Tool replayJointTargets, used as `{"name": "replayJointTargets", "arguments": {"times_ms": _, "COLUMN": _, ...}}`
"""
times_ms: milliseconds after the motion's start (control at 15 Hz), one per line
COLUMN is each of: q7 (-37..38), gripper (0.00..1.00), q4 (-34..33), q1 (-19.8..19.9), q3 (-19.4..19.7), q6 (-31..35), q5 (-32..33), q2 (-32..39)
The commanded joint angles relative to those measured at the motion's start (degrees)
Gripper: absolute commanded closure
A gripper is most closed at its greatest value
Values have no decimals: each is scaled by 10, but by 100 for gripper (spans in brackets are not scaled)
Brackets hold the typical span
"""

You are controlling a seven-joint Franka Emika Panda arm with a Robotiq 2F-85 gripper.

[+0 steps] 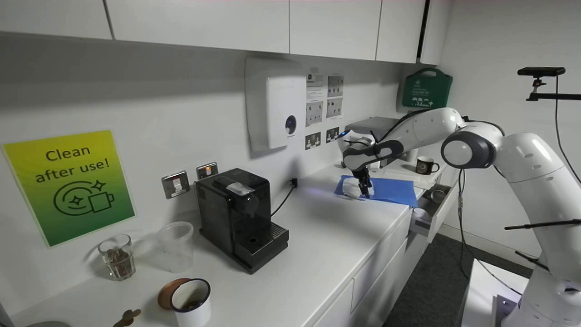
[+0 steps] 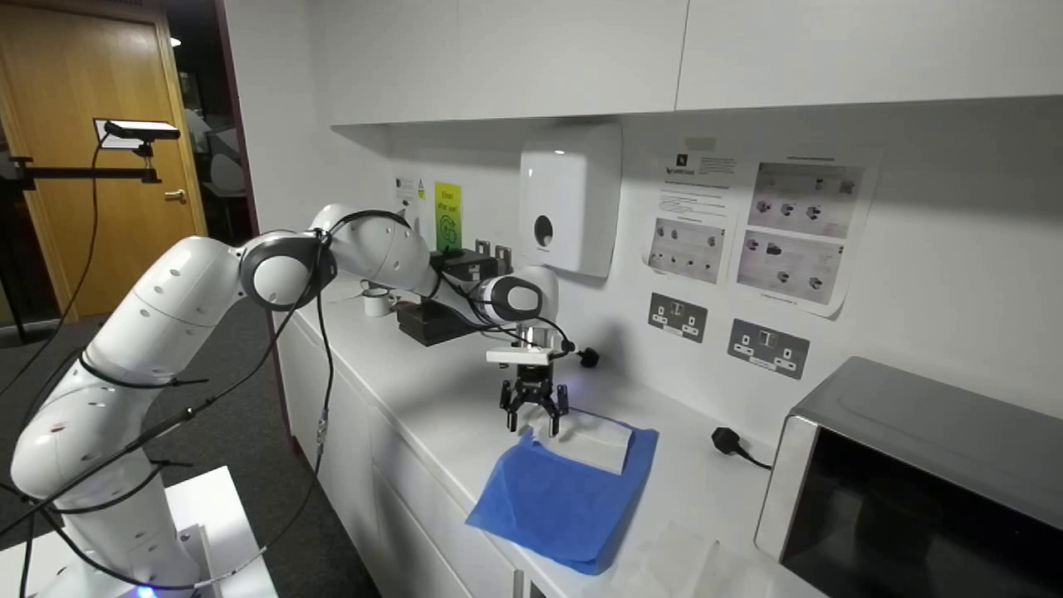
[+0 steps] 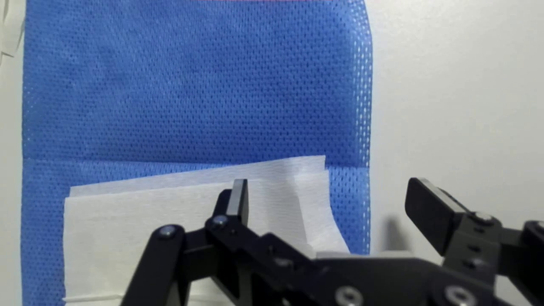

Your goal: Pick up the napkin from the counter and put it on the blue cloth

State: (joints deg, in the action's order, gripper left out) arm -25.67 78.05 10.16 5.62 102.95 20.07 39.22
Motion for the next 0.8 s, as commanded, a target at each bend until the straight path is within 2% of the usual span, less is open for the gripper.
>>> {"name": "replayJointTargets", "arguments": {"times_ms": 0, "q7": 16, "gripper": 0, "q4": 1, "q1": 14, "q3": -1, "q6": -18, "q5": -28, "q2": -14}}
{"name": "replayJointTargets", "arguments": {"times_ms": 400, "q7": 43, "gripper": 0, "q4": 2, "q1": 19, "q3": 2, "q6": -23, "q5": -44, "q2": -23}}
{"name": "replayJointTargets", "arguments": {"times_ms": 733, "q7": 84, "gripper": 0, "q4": 2, "q1": 25, "q3": 2, "q6": -36, "q5": -84, "q2": -41}}
